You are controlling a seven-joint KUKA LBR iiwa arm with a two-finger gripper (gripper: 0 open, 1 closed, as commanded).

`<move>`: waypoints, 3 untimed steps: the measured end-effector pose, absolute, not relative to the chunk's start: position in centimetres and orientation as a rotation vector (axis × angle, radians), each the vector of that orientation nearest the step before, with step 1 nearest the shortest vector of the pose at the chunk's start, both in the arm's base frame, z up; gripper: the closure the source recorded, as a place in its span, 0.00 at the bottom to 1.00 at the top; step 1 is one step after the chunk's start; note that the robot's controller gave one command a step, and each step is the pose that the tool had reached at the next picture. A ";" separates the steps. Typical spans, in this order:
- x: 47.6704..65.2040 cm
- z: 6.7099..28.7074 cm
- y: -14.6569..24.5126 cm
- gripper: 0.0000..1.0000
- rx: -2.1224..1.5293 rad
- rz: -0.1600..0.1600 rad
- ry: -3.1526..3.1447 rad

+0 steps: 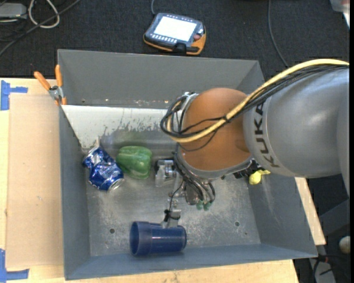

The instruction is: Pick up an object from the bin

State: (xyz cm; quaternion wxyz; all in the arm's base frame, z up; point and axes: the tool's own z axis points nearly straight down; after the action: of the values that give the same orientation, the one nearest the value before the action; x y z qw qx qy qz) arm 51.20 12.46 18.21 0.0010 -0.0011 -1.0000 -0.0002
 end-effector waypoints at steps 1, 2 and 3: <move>48.1 8.0 12.5 0.00 0.159 -0.007 -3.147; 46.9 11.9 13.2 0.00 0.135 -0.005 -3.146; 47.0 11.5 12.9 0.00 0.081 -0.004 -3.143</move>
Offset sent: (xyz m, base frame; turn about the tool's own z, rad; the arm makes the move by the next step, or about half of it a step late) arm -0.0422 0.0074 -0.0623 -0.0898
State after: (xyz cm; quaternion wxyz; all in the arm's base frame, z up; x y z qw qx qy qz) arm 47.04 12.92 11.48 -0.0011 0.0259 -0.9997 -0.0012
